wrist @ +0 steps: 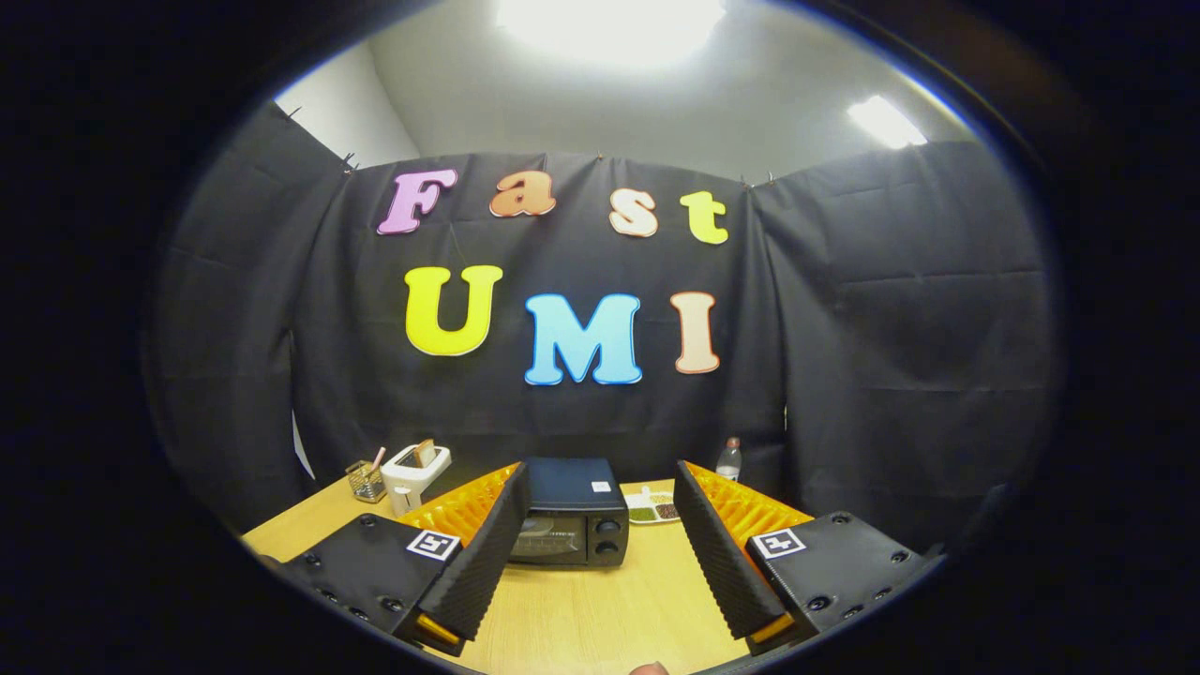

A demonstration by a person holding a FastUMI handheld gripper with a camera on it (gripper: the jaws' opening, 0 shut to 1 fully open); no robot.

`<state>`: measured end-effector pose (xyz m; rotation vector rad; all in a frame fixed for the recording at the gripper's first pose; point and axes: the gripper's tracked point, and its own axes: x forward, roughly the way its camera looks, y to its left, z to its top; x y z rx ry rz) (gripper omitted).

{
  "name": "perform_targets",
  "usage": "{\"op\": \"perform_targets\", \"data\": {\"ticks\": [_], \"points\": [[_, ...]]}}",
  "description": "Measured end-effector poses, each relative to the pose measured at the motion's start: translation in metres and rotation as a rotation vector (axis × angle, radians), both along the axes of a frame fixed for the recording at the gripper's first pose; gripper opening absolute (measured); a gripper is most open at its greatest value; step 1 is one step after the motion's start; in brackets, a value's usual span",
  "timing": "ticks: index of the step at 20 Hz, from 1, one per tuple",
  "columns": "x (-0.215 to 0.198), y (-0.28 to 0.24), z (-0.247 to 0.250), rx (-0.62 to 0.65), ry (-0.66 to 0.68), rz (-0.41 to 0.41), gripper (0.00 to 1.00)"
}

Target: Open the toaster oven, put the food inside, and close the toaster oven door.

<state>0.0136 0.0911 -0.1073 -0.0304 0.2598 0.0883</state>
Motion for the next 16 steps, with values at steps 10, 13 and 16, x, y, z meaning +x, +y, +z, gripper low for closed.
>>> {"op": "perform_targets", "data": {"ticks": [10,13,16], "points": [[0.005,0.006,0.009,0.018,-0.026,0.013,0.97],[0.005,0.005,0.008,0.022,-0.022,0.017,0.97],[0.003,0.008,0.006,0.030,-0.006,0.040,0.97]]}}
